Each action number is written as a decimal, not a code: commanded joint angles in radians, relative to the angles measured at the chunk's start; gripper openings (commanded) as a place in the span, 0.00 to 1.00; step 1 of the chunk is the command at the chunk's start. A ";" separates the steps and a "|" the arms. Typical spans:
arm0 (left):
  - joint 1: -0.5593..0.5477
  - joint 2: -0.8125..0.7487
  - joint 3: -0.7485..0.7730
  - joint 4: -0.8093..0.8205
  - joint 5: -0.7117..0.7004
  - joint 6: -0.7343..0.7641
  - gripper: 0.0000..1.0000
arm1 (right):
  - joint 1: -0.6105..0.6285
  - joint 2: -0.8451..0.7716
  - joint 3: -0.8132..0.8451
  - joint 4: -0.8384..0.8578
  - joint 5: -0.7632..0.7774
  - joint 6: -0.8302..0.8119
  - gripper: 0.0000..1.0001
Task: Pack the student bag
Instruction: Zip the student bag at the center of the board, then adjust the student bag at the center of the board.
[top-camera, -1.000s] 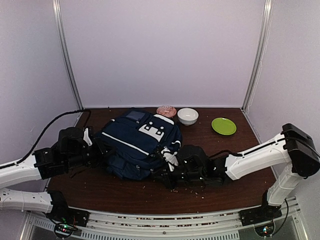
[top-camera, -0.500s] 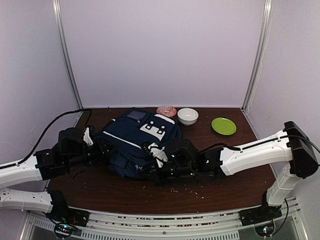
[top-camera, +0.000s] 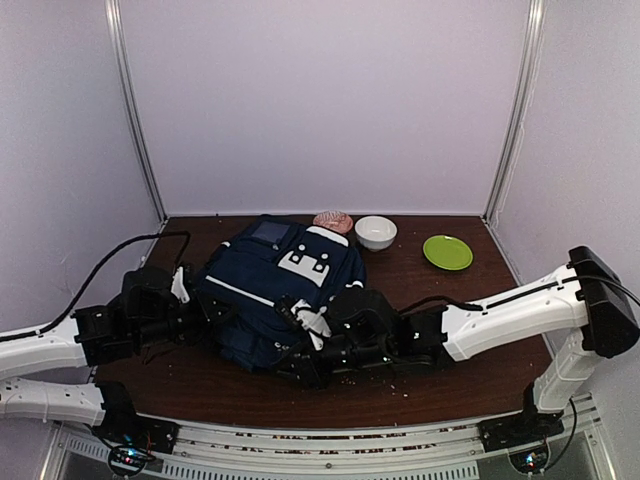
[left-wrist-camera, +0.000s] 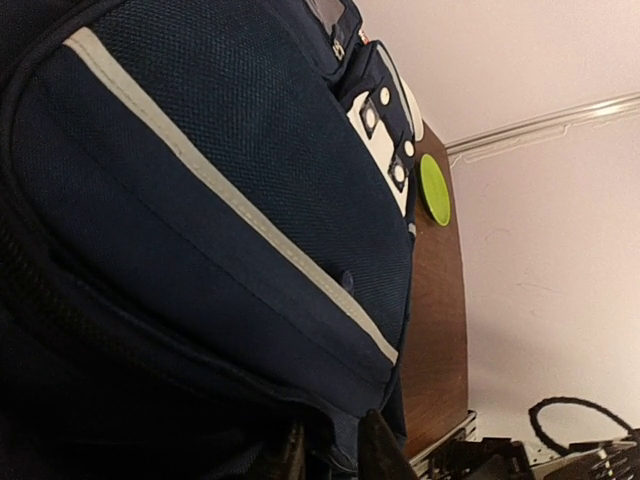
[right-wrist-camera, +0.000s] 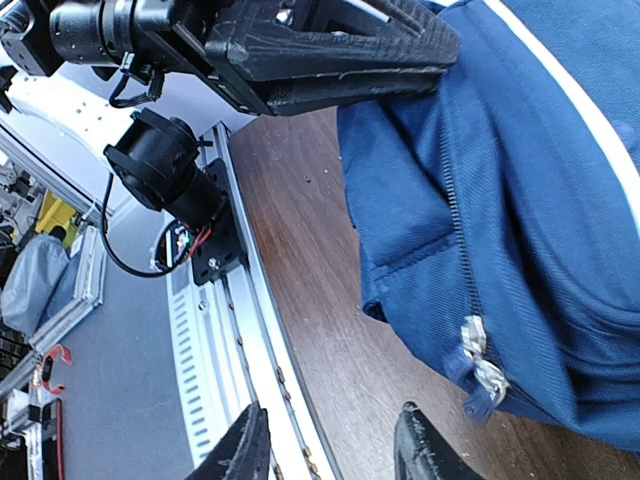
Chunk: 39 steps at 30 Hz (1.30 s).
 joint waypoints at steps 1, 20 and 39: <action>0.000 -0.034 -0.001 0.036 -0.012 0.039 0.45 | -0.003 -0.072 -0.043 0.018 0.014 0.017 0.46; 0.001 -0.310 0.037 -0.498 -0.267 0.191 0.90 | -0.267 -0.128 -0.205 0.071 0.284 0.468 0.66; 0.005 -0.280 0.065 -0.427 -0.286 0.266 0.86 | -0.447 0.285 0.203 -0.035 0.106 0.396 0.64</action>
